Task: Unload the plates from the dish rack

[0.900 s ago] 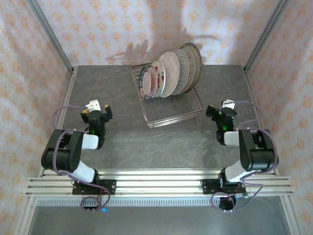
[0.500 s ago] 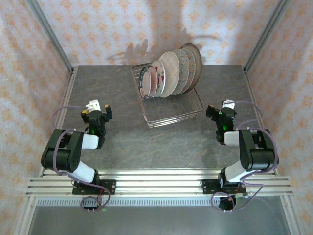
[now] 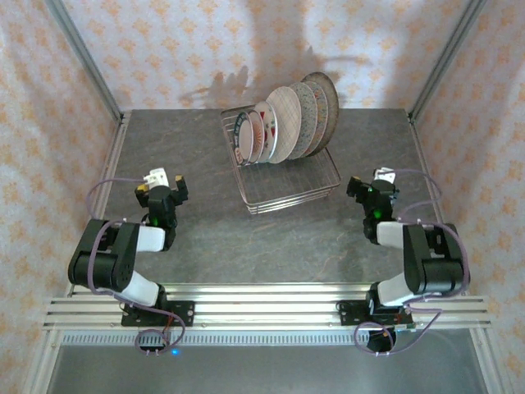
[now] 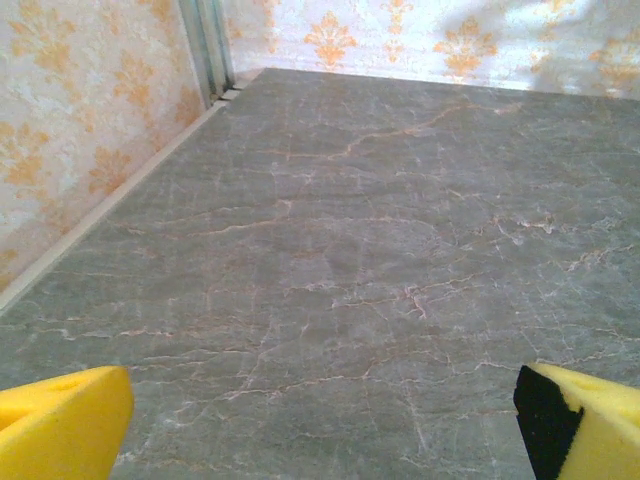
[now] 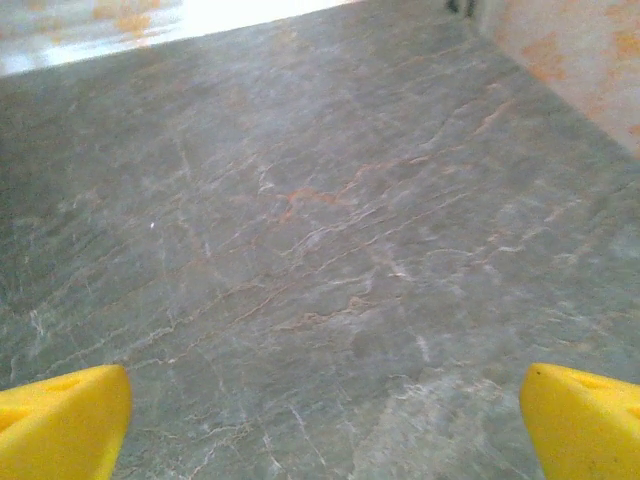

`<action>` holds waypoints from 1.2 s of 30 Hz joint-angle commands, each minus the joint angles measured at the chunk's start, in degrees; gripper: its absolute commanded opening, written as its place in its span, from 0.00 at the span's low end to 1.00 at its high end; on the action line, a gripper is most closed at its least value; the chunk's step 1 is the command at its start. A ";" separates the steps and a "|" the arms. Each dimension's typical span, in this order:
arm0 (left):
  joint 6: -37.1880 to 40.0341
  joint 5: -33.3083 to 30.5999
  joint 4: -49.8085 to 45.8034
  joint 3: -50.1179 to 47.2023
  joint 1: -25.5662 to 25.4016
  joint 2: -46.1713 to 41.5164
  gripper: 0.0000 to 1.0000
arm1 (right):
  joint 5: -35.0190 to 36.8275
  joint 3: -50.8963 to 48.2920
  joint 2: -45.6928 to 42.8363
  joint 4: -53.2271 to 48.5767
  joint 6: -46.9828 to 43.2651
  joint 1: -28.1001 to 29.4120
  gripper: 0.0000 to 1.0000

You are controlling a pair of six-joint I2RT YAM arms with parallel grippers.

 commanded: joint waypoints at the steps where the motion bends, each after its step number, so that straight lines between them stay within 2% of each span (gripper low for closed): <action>1: 5.02 -9.75 -3.08 0.26 -5.26 -7.73 0.99 | 9.90 2.95 -10.50 -5.15 2.50 0.46 0.99; 4: 7.75 -17.08 -3.76 3.70 -8.46 -13.19 0.99 | 16.84 13.08 -16.77 -15.68 3.68 0.56 0.99; 6: 9.95 -19.52 -8.46 11.01 -9.51 -15.54 1.00 | 20.61 25.49 -16.17 -25.84 5.45 0.56 0.99; 7: 8.00 -21.17 -12.07 16.19 -9.57 -16.14 0.99 | 23.56 33.15 -14.02 -34.46 9.45 0.54 0.99; 8: 4.36 -22.67 -17.56 21.43 -9.54 -16.60 0.99 | 25.37 41.12 -11.39 -42.19 14.32 0.24 0.99; 10: -13.02 -20.83 -47.65 36.11 -9.28 -17.78 0.99 | 25.45 59.79 -3.76 -65.94 29.28 -0.86 0.99; 11: -20.89 -21.23 -55.57 40.57 -8.80 -17.56 0.99 | 22.52 64.86 -1.19 -73.13 32.92 -1.69 0.99; 12: -27.90 -18.01 -60.21 43.55 -7.31 -17.35 0.99 | 12.51 68.68 0.37 -73.83 29.72 -3.08 0.99; 13: -31.57 -9.18 -60.98 45.00 -4.61 -17.22 0.99 | 3.79 70.25 1.16 -71.54 26.45 -3.39 0.99; 14: -33.90 -2.90 -60.34 45.89 -3.08 -16.70 0.99 | 0.26 70.65 1.52 -69.25 24.73 -2.68 0.99; 16: -36.41 1.28 -64.26 50.53 -3.04 -14.67 0.99 | -2.18 72.96 3.48 -67.34 22.05 -0.68 1.00; 17: -36.98 3.35 -67.10 53.14 -3.23 -13.38 0.99 | -4.31 74.38 5.14 -67.37 19.69 -0.04 0.96; 19: -37.09 10.26 -71.21 57.55 -3.95 -11.04 0.99 | -10.84 76.98 8.27 -67.92 14.60 0.92 0.93; 21: -36.25 12.82 -74.43 59.99 -6.81 -9.95 0.99 | -18.99 76.80 10.45 -66.16 11.54 0.92 0.93; 24: -34.10 16.45 -79.78 63.11 -11.63 -8.46 0.99 | -26.67 78.14 13.69 -66.03 8.51 1.03 0.88; 29: -31.71 19.21 -83.08 62.89 -18.02 -9.39 0.99 | -25.94 82.44 19.79 -69.55 4.75 2.17 0.68; 36: -30.73 21.86 -82.74 58.58 -20.51 -13.26 0.99 | -21.56 83.91 24.53 -71.53 1.93 5.10 0.61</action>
